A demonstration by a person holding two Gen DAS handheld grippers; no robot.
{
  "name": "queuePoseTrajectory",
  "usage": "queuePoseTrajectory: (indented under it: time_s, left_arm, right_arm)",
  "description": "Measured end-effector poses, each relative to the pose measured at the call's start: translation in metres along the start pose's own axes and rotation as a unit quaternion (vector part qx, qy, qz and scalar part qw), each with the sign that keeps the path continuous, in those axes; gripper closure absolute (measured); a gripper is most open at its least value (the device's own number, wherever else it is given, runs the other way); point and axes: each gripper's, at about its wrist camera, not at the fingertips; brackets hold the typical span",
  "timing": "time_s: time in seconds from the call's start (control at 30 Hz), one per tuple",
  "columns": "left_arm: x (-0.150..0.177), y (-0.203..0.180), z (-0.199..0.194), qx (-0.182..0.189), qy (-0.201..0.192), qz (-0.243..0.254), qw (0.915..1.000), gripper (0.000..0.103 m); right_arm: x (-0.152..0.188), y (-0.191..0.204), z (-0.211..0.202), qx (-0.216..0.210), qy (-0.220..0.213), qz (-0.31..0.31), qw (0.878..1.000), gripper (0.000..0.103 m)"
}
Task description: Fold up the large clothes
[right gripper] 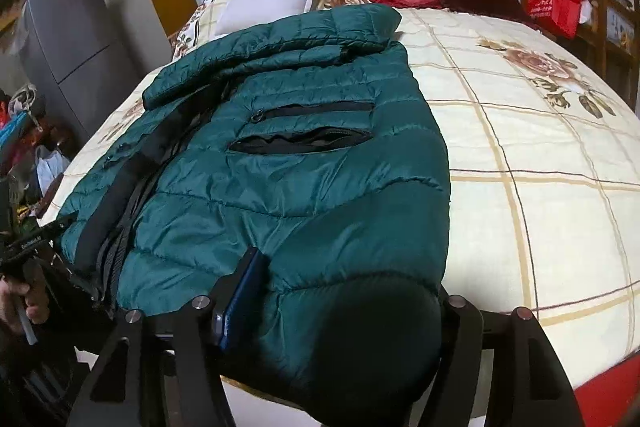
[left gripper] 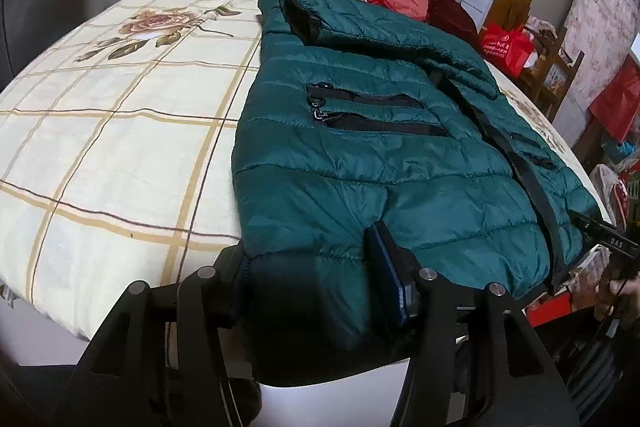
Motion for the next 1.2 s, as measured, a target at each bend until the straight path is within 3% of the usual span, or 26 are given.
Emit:
queuePoseTrajectory:
  time_s: [0.13, 0.23, 0.3, 0.7, 0.87, 1.2]
  left_arm:
    - [0.0, 0.004, 0.001, 0.004, -0.011, -0.016, 0.9998, 0.051]
    - [-0.004, 0.002, 0.0, 0.006, -0.002, -0.005, 1.0, 0.082]
    - [-0.005, -0.001, -0.006, 0.001, -0.004, 0.006, 1.0, 0.088]
    - [-0.009, 0.017, -0.075, 0.005, -0.035, -0.022, 0.9991, 0.092]
    - [0.0, 0.018, -0.092, 0.004, -0.045, -0.036, 0.9983, 0.092]
    - [0.004, 0.026, -0.099, -0.007, -0.055, -0.054, 0.997, 0.092]
  right_arm:
    - [0.001, 0.0, -0.002, -0.01, -0.009, -0.005, 1.0, 0.068]
    - [-0.005, 0.007, -0.012, -0.013, -0.025, -0.012, 1.0, 0.081]
    - [-0.005, 0.011, -0.019, -0.022, -0.039, -0.017, 0.999, 0.084]
    - [0.016, 0.026, -0.074, -0.065, -0.074, 0.015, 0.995, 0.086]
    - [0.027, 0.029, -0.093, -0.05, -0.072, 0.023, 0.996, 0.086]
    - [0.028, 0.054, -0.104, 0.026, -0.073, -0.004, 0.997, 0.086]
Point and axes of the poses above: each gripper's, at about its wrist camera, not at the fingertips, and z roughly the way its jaws point, y to its left, x to its underside, and after that the axes turned 13 degrees about z, right-handed
